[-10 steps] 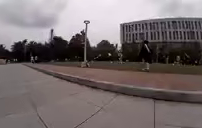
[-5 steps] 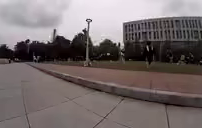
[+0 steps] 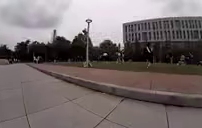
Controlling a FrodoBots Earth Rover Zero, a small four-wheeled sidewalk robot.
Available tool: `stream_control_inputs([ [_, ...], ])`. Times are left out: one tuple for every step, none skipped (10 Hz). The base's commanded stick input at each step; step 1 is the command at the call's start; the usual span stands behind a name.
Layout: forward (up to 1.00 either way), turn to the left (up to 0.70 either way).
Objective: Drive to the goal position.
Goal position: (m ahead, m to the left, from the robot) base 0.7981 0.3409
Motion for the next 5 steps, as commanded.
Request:
stream_control_inputs([
  [0.51, 0.25],
  [0.53, 0.23],
  [0.56, 0.20],
  [0.58, 0.18],
  [0.60, 0.16],
])
